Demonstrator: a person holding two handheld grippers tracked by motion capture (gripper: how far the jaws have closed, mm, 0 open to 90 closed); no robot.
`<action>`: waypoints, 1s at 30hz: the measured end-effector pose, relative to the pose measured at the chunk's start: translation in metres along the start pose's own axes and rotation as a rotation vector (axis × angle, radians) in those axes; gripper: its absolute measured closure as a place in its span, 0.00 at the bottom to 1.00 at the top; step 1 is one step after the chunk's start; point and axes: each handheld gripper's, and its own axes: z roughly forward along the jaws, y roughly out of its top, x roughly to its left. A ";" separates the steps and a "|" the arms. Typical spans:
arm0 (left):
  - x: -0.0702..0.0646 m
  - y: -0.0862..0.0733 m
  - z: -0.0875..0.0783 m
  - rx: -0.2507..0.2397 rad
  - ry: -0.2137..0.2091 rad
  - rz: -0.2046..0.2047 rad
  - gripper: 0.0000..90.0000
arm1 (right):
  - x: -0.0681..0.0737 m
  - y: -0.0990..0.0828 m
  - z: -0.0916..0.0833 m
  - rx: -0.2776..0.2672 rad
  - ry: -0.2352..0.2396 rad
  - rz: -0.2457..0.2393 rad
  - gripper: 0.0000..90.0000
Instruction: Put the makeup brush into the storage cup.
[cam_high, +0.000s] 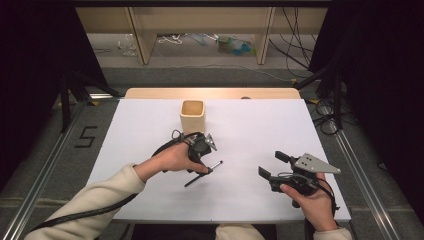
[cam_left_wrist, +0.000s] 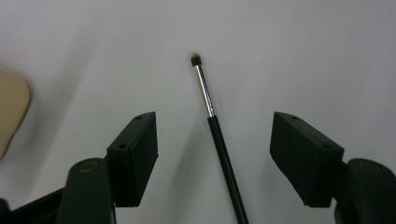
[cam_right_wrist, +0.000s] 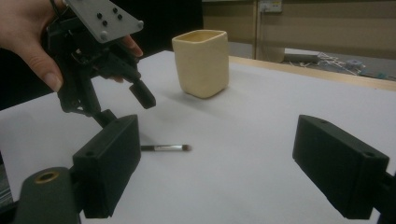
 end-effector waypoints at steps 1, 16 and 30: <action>-0.001 0.000 0.002 0.002 -0.003 -0.016 0.36 | 0.000 0.000 0.000 0.003 -0.003 -0.002 0.18; 0.002 0.004 0.008 0.142 -0.016 -0.035 0.37 | 0.000 0.000 0.000 0.010 -0.009 0.005 0.18; -0.002 0.007 0.014 0.177 -0.030 -0.025 0.39 | 0.000 0.000 0.000 0.007 -0.003 0.008 0.18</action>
